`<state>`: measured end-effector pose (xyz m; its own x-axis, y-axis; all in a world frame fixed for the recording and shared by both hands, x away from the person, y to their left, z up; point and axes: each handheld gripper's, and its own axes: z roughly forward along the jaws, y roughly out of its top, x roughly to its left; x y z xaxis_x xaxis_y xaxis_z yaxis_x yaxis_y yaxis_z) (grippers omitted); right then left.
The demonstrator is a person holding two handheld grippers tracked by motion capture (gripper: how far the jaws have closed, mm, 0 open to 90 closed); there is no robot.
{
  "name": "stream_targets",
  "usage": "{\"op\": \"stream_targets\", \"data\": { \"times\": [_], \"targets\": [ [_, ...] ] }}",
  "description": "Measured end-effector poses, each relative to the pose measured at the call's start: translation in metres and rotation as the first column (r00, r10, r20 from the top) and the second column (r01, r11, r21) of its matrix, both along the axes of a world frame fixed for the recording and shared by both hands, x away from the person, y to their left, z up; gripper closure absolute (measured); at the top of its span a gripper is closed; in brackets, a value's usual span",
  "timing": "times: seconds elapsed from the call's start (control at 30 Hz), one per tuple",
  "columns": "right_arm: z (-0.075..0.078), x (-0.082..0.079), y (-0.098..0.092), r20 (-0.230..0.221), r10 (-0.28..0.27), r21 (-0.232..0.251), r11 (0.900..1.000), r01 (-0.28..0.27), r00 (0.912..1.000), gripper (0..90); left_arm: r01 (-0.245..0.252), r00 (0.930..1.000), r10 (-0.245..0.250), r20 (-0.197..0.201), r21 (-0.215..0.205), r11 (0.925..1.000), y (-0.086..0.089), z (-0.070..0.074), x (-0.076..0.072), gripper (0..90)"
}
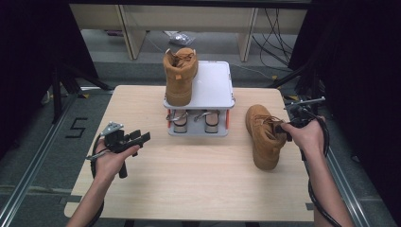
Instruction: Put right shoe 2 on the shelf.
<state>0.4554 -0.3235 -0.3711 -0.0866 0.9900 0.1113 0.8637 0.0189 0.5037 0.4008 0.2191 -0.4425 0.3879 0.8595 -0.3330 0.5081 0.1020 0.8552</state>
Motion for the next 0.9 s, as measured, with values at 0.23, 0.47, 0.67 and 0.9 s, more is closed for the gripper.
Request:
{"op": "stream_targets", "data": {
  "times": [0.23,0.47,0.67,0.9],
  "targets": [
    [-0.008,0.008,-0.002,-0.081,0.002,-0.009,1.0,-0.003,0.9967,52.6,-0.002,1.0,0.002,0.003,0.002,1.0,0.001,0.001,0.0,49.6],
    [-0.019,0.015,0.003,-0.145,-0.039,0.016,0.999,0.041,0.9886,61.1,-0.003,0.9999,0.003,-0.013,-0.003,1.0,0.001,-0.004,0.0,49.4],
    [-0.022,0.017,0.0,-0.155,0.009,-0.007,1.0,-0.011,0.9878,65.9,-0.005,0.9997,0.005,-0.025,0.002,1.0,0.004,-0.008,-0.001,48.3],
    [-0.021,0.019,0.008,-0.201,-0.055,0.022,0.998,0.061,0.978,77.5,-0.002,0.9996,0.002,-0.027,0.002,1.0,0.004,-0.011,-0.002,47.2]
  ]
}}
